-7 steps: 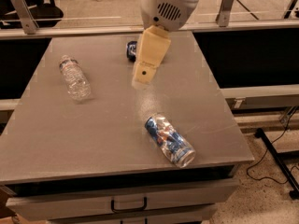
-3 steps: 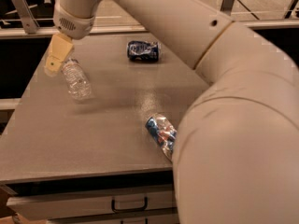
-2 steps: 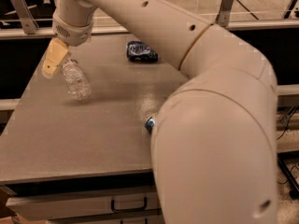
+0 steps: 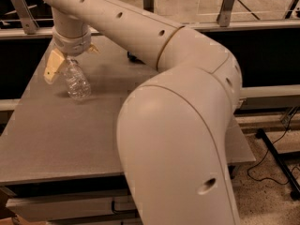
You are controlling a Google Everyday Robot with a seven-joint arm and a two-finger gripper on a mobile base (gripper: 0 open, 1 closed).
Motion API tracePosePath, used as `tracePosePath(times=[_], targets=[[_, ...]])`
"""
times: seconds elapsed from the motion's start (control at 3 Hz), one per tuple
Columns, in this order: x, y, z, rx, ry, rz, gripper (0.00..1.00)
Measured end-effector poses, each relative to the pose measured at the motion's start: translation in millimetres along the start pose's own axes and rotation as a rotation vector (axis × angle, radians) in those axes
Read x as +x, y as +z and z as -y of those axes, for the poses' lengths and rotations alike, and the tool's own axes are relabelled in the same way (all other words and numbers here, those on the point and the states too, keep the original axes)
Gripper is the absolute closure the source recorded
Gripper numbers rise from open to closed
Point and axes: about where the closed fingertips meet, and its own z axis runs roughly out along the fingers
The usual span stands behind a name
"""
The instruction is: Place water bottle upright
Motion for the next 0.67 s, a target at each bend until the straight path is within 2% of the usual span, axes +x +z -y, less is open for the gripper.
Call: tracePosePath(times=[0.33,0.67], targets=[[-1.9,10.4,3.7,0.017,0.085,-0.053,0.18],[-8.4,13.0,3.8,0.029,0.124,-0.079,0.41]])
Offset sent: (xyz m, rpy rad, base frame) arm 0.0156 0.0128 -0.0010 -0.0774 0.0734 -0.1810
